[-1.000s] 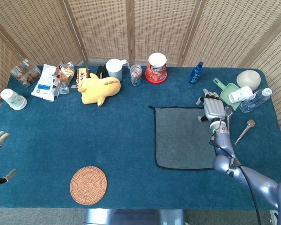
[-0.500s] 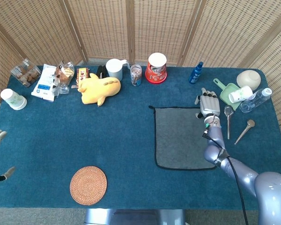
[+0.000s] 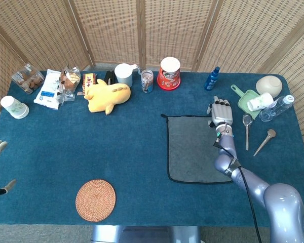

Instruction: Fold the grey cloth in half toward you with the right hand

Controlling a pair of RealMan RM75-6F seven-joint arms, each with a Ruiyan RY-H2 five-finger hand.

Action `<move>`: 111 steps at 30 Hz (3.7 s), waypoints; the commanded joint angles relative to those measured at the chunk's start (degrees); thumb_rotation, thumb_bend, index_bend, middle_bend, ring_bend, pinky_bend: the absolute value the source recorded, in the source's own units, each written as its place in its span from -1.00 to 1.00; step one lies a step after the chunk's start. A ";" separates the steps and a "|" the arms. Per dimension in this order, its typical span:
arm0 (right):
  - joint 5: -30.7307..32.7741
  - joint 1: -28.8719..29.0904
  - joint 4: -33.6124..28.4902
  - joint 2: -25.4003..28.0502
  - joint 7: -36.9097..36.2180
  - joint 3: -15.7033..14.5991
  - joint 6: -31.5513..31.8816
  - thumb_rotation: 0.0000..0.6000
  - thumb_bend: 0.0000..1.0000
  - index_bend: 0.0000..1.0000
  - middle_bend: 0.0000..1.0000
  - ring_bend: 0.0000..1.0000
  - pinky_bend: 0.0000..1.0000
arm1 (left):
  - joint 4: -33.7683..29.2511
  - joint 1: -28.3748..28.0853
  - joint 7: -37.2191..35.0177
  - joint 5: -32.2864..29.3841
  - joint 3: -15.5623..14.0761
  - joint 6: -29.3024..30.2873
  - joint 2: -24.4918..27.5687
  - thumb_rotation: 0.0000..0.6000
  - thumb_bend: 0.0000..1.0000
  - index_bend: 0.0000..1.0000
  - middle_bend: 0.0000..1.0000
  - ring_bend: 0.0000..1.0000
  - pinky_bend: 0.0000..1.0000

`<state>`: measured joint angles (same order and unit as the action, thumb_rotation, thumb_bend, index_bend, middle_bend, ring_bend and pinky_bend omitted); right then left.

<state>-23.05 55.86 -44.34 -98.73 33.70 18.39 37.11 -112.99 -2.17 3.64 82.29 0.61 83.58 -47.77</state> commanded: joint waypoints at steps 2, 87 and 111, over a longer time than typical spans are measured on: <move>0.87 0.24 0.50 -0.19 0.73 -0.06 -0.62 1.00 -0.22 -0.12 -1.00 -1.00 -0.79 | -0.01 -0.06 0.03 -0.15 0.08 -0.05 -0.01 1.00 -0.44 -1.00 -1.00 -1.00 -1.00; -20.28 -14.81 -42.97 22.38 -9.69 -9.28 14.66 1.00 0.05 0.57 -1.00 -1.00 -0.61 | -0.67 0.45 -0.60 3.83 -1.57 0.27 0.56 1.00 -0.44 -1.00 -1.00 -1.00 -1.00; -35.35 -22.64 -51.40 26.95 -14.86 -16.41 19.65 1.00 0.05 0.60 -1.00 -1.00 -0.61 | -0.79 1.72 -1.56 7.65 -2.87 2.40 0.95 1.00 -0.44 -1.00 -1.00 -1.00 -1.00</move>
<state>-57.83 33.65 -95.35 -71.73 19.02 2.42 56.42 -113.78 -0.45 2.09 89.94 -2.26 85.98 -46.82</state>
